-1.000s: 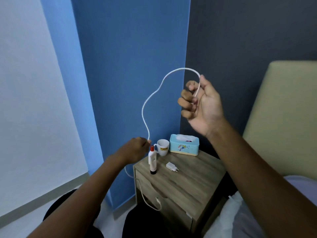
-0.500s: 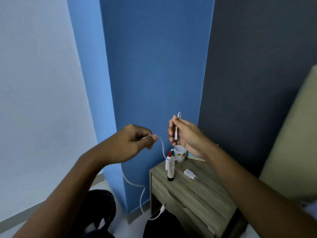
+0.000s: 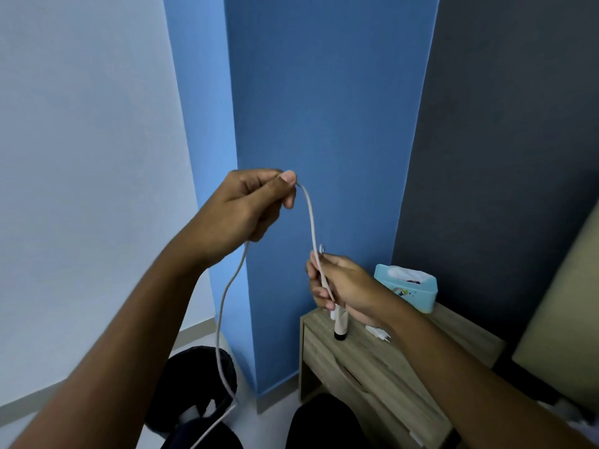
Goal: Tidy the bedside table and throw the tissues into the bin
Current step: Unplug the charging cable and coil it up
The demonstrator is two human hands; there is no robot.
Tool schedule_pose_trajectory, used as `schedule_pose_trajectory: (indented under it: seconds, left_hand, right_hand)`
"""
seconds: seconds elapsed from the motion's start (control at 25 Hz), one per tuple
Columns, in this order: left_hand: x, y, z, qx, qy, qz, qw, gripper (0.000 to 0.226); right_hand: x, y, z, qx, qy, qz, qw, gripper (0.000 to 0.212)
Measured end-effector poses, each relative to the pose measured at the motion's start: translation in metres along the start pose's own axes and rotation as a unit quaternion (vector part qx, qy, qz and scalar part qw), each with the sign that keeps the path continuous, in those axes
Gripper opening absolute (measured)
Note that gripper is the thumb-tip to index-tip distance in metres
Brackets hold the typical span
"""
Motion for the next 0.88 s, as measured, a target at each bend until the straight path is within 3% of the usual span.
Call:
schedule_pose_trajectory:
  seconds: [0.12,0.36,0.52,0.76,0.88]
  left_hand:
    - [-0.014,0.008,0.006,-0.002,-0.041,-0.04,0.998,0.037]
    - [-0.029,0.054,0.009,-0.044,-0.124,-0.102,0.986,0.035]
    - [-0.03,0.096,0.0,-0.091,-0.167,-0.051,0.98,0.037]
    - [0.018,0.13,-0.025,-0.07,-0.045,0.198,0.977,0.05]
    - [0.034,0.122,-0.029,-0.035,-0.008,0.223,0.974,0.05]
  right_hand:
    - [0.009,-0.001,-0.007,0.021,0.047,0.016,0.999,0.045]
    - [0.023,0.011,-0.03,0.054,0.179,0.162,0.969,0.05]
    - [0.021,0.025,-0.041,0.029,0.237,0.255,0.937,0.046]
    - [0.012,0.079,-0.048,-0.093,0.31,0.415,0.85,0.036]
    - [0.003,0.095,-0.042,-0.14,0.213,0.422,0.87,0.036]
Point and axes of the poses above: each hand's wrist, its own z-axis towards the middle knuckle, its own x-axis out of the palm, y = z × x, the point moved 5 cm from there along z, towards the middle knuckle, and after that the axes turned 5 degrees about x, right-handed, at the moved point
